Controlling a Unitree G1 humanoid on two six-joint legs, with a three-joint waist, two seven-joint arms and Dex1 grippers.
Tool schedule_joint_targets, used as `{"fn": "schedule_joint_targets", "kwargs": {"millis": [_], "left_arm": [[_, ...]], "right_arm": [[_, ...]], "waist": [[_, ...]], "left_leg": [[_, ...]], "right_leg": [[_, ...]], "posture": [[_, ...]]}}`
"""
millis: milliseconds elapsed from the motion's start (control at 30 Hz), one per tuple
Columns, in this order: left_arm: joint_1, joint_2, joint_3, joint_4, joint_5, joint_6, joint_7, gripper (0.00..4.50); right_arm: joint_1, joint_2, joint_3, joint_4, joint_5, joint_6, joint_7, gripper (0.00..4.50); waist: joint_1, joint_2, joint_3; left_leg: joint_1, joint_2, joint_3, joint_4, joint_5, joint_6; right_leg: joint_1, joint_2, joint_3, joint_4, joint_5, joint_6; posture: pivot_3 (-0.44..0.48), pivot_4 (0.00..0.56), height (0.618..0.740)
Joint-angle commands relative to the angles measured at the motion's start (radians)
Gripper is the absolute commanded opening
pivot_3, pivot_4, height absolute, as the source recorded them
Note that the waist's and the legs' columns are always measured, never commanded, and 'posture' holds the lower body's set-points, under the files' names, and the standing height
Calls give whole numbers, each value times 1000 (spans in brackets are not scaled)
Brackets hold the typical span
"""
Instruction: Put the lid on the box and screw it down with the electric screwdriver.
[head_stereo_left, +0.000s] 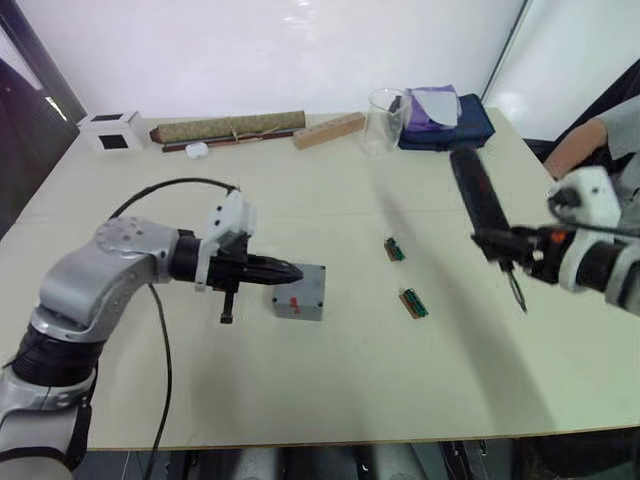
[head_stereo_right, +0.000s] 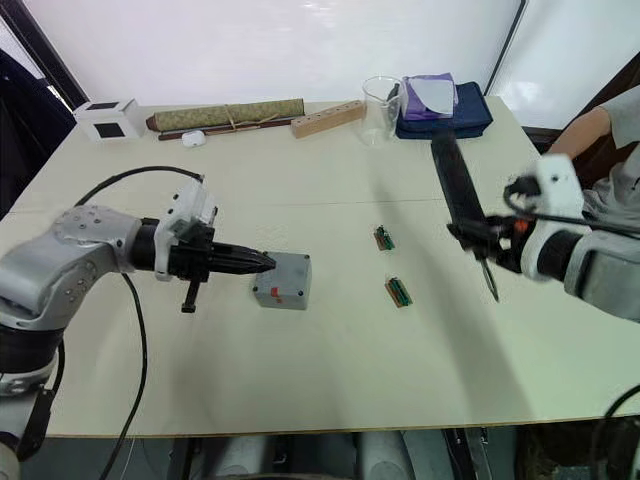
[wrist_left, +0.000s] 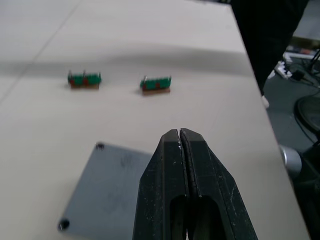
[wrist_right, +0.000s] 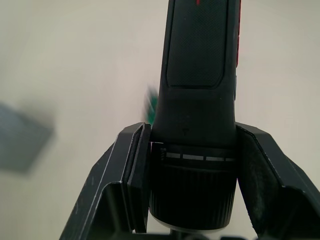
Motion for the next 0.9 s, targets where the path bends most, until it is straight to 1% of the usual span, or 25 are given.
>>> {"fn": "schedule_joint_targets", "kwargs": {"millis": [33, 100, 267, 467, 533, 567, 667, 700, 767, 833, 900], "left_arm": [[-16, -21, 2, -34, -11, -13, 17, 0], [-6, -31, 2, -36, -8, -13, 31, 0], [38, -26, 11, -58, -3, -9, 63, 0], [60, -26, -2, -56, 17, -27, 74, 0], [58, -34, -4, -51, 20, -30, 78, 0], [58, -37, -6, -50, 22, -33, 81, 0], [70, -42, -8, -56, 25, -40, 86, 0], [74, -43, -8, -59, 26, -41, 87, 0], [83, -46, -7, -68, 25, -42, 94, 0], [93, -53, -9, -78, 26, -44, 103, 0], [101, -64, -16, -81, 32, -52, 109, 0]], "right_arm": [[16, -22, 16, 47, 50, 27, -84, 2148], [21, -15, 41, 65, 27, 31, -117, 2148], [65, -12, 68, 66, -64, 37, -126, 2148], [108, 7, 117, 52, -159, 33, -62, 2148], [122, -1, 133, 55, -203, 26, -21, 3084], [129, -6, 137, 61, -223, 24, 2, 3135], [147, -39, 151, 70, -285, 26, 81, 4257], [149, -45, 152, 72, -298, 30, 102, 4398], [126, -84, 157, 101, -307, 69, 169, 4398], [37, -184, 241, 180, -320, 157, 277, 4398], [-86, -272, 385, 241, -385, 120, 441, 4398]], "waist": [[1, 0, 0], [-1, 0, 0], [1, 0, 0], [4, 0, 0], [4, 0, 0], [4, 0, 0], [4, 0, 0], [4, 0, 0], [4, 0, 0], [0, 1, 0], [-3, 1, 0]], "left_leg": [[0, 0, 0, 0, 0, 0], [0, 0, 0, 0, 0, 0], [0, 0, 0, 0, 0, 0], [0, 0, 0, 1, 0, 0], [0, 0, 0, 0, 0, 0], [0, 0, 0, 0, 0, 0], [0, 0, 0, 1, 0, 0], [0, 0, 0, 1, 0, 0], [0, 0, 0, 1, 0, 0], [0, 0, 0, 1, 0, 0], [0, 0, 0, 1, 0, 0]], "right_leg": [[0, 0, 0, 0, 0, 0], [0, 0, 0, 0, 0, 0], [0, 0, 0, 0, 0, 0], [0, 0, 0, 0, 0, 0], [0, 0, 0, 0, 0, 0], [0, 0, 0, 0, 0, 0], [0, 0, 0, 0, 0, 0], [0, 0, 0, 0, 0, 0], [0, 0, 0, 0, 0, 0], [0, 0, 0, 0, 0, 0], [0, 0, 0, 0, 0, 0]], "posture": [[0, 150, 740], [0, 150, 740], [0, 150, 740], [0, 150, 740], [0, 150, 740], [0, 150, 740], [0, 150, 740], [0, 150, 740], [0, 150, 740], [0, 150, 740], [0, 150, 740]]}}
